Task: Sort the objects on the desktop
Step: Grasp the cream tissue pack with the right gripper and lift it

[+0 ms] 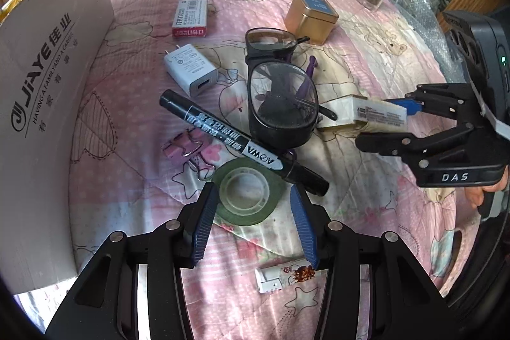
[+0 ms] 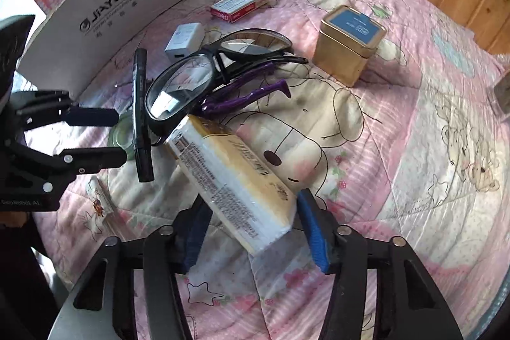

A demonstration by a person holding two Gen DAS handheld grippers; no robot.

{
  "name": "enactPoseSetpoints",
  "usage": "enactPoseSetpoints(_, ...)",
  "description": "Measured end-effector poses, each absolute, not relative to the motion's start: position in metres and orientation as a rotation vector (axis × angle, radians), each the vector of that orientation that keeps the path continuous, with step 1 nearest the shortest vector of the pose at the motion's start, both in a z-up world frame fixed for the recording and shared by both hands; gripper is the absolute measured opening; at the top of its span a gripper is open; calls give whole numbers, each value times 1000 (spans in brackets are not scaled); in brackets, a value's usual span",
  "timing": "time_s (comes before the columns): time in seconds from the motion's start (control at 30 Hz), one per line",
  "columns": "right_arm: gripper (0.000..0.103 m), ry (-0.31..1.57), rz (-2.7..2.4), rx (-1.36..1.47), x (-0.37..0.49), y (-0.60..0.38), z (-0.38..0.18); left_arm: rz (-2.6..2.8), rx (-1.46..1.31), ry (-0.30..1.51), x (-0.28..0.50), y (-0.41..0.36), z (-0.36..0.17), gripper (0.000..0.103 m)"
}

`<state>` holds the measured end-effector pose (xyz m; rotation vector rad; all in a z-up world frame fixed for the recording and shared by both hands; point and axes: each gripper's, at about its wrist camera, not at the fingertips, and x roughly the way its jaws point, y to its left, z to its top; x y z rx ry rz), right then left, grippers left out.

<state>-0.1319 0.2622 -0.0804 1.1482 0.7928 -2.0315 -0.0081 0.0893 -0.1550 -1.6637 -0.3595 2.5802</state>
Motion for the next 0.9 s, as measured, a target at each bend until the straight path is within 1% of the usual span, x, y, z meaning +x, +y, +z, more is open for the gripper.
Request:
enactPoseSetpoints(0.07,54,759,-2045,1146,-133,265,-78,2603,-1659,-294,-11,95,-156,52)
enactPoseSetpoints(0.17,56,780,-2085,1107,-131,262,-80,2625,-1640,-232,-16,103,-156,52)
enactPoseSetpoints(0.23,55,768,-2087,1112,-130,259,-80,2633,-1630,-186,-15,107,-156,51)
enactPoseSetpoints(0.3,39,700,-2066,1143,-131,259,-77,2645,-1631,-148,-12,107,-156,42)
enactPoseSetpoints(0.33,27,673,-2058,1154,-130,259,-75,2643,-1633,-139,-11,107,-156,36)
enactPoseSetpoints(0.37,25,659,-2055,1160,-131,258,-73,2630,-1633,-166,-10,105,-155,29)
enactPoseSetpoints(0.4,25,654,-2057,1166,-130,258,-71,2617,-1640,-196,-9,103,-156,27)
enactPoseSetpoints(0.5,25,635,-2059,1181,-125,260,-69,2631,-1649,-195,-7,104,-155,27)
enactPoseSetpoints(0.53,25,621,-2054,1190,-133,258,-65,2625,-1650,-205,-7,104,-156,28)
enactPoseSetpoints(0.57,25,605,-2053,1197,-133,258,-63,2605,-1664,-216,-8,106,-158,37)
enactPoseSetpoints(0.6,25,594,-2056,1198,-128,262,-60,2605,-1671,-203,-8,107,-160,38)
enactPoseSetpoints(0.67,26,596,-2070,1195,-127,261,-58,2632,-1679,-135,-8,112,-162,38)
enactPoseSetpoints(0.77,27,595,-2083,1196,-126,261,-58,2632,-1670,-127,-10,113,-165,40)
enactPoseSetpoints(0.83,27,588,-2081,1207,-129,261,-60,2640,-1664,-145,-10,110,-166,40)
enactPoseSetpoints(0.9,26,582,-2076,1214,-127,259,-60,2643,-1650,-207,-8,103,-165,40)
